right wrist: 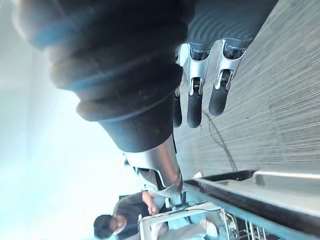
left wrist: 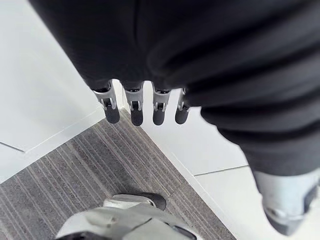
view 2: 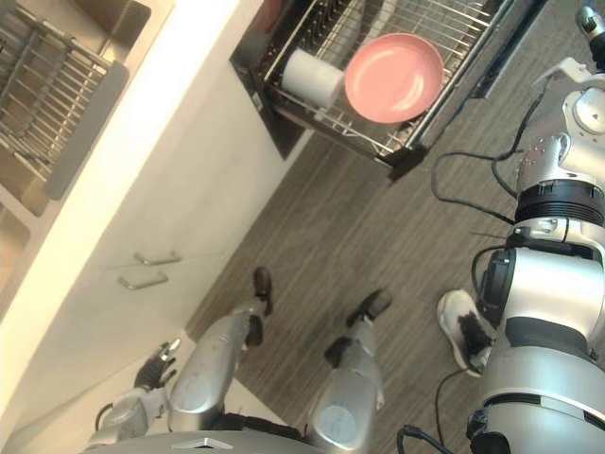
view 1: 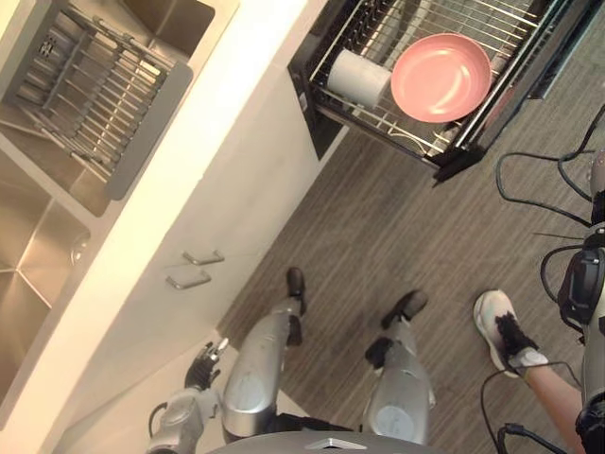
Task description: Walk over to the sink, pick up the cup, carry it to the dishwasher, place the cup inside the dishwasher, then close the dishwasher door
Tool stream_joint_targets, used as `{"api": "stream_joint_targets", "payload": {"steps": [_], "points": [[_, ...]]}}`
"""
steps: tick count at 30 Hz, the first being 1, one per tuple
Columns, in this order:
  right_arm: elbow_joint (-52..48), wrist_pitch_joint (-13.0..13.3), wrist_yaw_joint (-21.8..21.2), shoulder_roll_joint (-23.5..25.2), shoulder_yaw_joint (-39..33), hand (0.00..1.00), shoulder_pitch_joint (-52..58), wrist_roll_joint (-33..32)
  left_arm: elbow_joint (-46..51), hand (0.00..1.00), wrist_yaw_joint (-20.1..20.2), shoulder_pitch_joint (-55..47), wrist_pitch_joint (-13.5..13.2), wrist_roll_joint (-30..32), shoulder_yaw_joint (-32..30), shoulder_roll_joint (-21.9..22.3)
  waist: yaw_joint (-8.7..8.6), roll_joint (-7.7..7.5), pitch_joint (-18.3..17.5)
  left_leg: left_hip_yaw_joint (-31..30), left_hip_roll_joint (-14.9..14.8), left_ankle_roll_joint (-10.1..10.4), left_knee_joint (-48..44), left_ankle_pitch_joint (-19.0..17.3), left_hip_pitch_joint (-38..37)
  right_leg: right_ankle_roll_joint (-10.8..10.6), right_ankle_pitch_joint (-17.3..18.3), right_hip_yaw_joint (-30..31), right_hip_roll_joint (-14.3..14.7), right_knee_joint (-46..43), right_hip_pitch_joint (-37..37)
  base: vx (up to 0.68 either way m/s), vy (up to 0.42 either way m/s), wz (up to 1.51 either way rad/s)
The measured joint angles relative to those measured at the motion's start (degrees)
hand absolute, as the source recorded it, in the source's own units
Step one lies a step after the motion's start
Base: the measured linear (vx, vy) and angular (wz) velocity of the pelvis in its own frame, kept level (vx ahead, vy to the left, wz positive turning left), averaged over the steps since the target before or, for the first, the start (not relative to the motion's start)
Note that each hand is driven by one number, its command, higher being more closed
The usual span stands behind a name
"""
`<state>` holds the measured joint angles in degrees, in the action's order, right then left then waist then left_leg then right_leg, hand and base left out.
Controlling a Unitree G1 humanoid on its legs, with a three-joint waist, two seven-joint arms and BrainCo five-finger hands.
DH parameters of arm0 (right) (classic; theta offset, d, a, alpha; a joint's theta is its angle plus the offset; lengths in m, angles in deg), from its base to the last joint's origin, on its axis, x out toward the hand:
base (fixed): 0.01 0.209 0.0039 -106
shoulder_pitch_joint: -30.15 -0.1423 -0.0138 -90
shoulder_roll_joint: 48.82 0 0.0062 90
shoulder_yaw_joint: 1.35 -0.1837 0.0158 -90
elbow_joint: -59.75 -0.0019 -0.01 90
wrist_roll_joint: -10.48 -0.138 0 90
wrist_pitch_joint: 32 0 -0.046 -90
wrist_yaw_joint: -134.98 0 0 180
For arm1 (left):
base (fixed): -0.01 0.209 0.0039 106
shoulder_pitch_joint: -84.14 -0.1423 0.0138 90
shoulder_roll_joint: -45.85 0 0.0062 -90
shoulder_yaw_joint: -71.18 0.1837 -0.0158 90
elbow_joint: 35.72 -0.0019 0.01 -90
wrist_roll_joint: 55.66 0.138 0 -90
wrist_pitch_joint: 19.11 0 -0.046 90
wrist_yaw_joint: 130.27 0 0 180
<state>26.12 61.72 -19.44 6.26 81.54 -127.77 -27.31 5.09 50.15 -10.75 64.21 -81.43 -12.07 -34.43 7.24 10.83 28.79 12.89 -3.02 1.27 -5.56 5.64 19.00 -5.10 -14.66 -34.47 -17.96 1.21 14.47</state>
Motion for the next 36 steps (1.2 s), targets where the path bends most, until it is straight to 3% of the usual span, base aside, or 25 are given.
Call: {"api": "stream_joint_targets", "payload": {"steps": [4,5,7,11,17,23,27,32,36], "points": [[5.82,-5.53,-2.79,-1.63,-1.15,1.0,-0.02,-4.98,-1.08,0.0,0.12,0.01,-0.19,0.03,0.14,0.03,-0.56,0.0,0.0,0.95,0.51,0.2,6.97,3.93,-1.83,0.16,-0.12,0.87,0.19,0.0,2.01,0.01,-0.039,-0.08],[5.82,-5.53,-2.79,-1.63,-1.15,1.0,-0.02,-4.98,-1.08,0.0,0.12,0.01,-0.19,0.03,0.14,0.03,-0.56,0.0,0.0,0.95,0.51,0.2,6.97,3.93,-1.83,0.16,-0.12,0.87,0.19,0.0,2.01,0.03,-0.041,-0.05],[10.36,-9.99,-5.42,-1.7,-2.72,1.0,0.46,-10.21,-1.69,0.0,0.04,0.01,-0.2,0.08,0.33,-0.12,-1.45,0.01,-0.01,1.12,0.85,0.09,10.03,5.67,-2.97,0.23,-0.19,1.03,0.25,-0.02,2.35,0.03,-0.035,-0.04],[13.91,-14.4,-8.94,-2.03,-2.47,1.0,0.52,-14.7,-1.88,0.0,0.04,0.04,-0.75,0.09,1.23,-0.46,-1.62,0.08,-0.05,1.15,1.35,0.01,10.03,5.73,-2.67,0.46,-0.39,1.17,0.04,-0.21,2.81,0.04,-0.014,-0.01],[16.89,-20.43,-10.74,-2.89,-1.87,1.0,-0.05,-24.79,-1.8,0.0,-0.08,0.53,-0.66,-0.04,3.44,-0.98,-0.38,0.75,-0.5,0.88,2.29,-0.53,10.02,6.25,-0.11,0.35,-0.61,1.13,-1.24,-0.83,5.51,0.02,0.006,0.07],[16.13,-20.59,-16.62,-1.3,0.31,1.0,-0.18,-25.75,-2.2,0.0,-0.06,0.68,-0.78,-0.01,7.0,-0.57,1.56,3.47,-2.4,-0.41,3.83,-0.58,10.02,6.26,1.01,-0.08,-0.69,0.43,-3.1,-1.5,6.17,0.03,0.03,0.12],[16.07,-21.42,-18.01,-0.36,3.92,1.0,-2.41,-18.75,-2.18,0.0,0.06,0.86,-0.85,-0.61,8.31,-0.25,2.73,5.05,-3.54,-2.03,4.75,-0.85,10.02,6.49,2.22,-0.34,-0.24,-0.94,-4.44,-2.75,6.73,0.03,0.019,0.2],[16.1,-21.39,-17.94,-2.25,9.47,1.0,-5.77,-10.02,-2.09,0.0,0.84,0.84,-0.78,-1.74,9.22,-0.32,3.49,5.65,-3.97,-5.05,6.06,-1.05,10.02,6.63,2.63,-1.17,0.55,-2.5,-6.28,-4.76,6.52,0.05,0.012,0.23],[16.07,-21.53,-17.97,-3.69,11.85,1.0,-8.68,-4.7,-2.07,0.0,2.17,0.81,-0.76,-1.75,9.24,0.19,5.39,6.38,-4.51,-8.46,6.48,-0.73,10.01,6.92,3.34,-1.39,1.57,-4.56,-6.94,-6.39,6.29,0.04,-0.026,0.25]]}}
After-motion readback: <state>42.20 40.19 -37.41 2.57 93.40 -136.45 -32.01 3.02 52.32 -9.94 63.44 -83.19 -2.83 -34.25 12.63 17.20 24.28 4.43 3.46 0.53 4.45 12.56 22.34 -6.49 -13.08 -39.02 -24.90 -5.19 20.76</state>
